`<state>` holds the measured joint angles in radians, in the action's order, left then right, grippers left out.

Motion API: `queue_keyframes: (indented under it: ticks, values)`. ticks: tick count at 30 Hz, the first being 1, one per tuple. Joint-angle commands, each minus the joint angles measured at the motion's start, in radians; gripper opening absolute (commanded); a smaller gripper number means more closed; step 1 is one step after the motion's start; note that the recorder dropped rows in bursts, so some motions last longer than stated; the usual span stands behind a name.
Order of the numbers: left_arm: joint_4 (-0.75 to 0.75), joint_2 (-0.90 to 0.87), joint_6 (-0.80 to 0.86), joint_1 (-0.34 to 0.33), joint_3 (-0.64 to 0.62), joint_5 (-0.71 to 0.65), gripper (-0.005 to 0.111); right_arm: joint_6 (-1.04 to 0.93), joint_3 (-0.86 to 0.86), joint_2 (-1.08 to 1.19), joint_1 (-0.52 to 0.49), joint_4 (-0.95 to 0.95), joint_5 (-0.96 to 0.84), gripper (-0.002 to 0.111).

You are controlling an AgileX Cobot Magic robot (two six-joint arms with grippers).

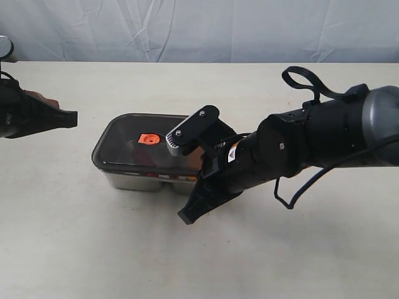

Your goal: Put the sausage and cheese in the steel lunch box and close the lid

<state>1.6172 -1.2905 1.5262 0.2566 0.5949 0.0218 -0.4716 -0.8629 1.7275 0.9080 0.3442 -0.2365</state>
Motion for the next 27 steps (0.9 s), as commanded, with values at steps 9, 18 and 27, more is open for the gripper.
queue_keyframes:
  ticks: [9, 18, 27]
  values:
    - [0.001, -0.001, -0.006, -0.005, 0.004, -0.016, 0.0, 0.01, 0.0, -0.007, 0.0, -0.026, 0.027, -0.001]
    - [-0.008, -0.001, -0.006, -0.005, 0.004, -0.022, 0.0, 0.032, 0.0, -0.007, 0.0, -0.032, -0.04, -0.001]
    - [-0.02, -0.011, -0.006, -0.005, 0.004, -0.114, 0.0, 0.245, 0.0, -0.193, 0.0, -0.248, -0.108, -0.001]
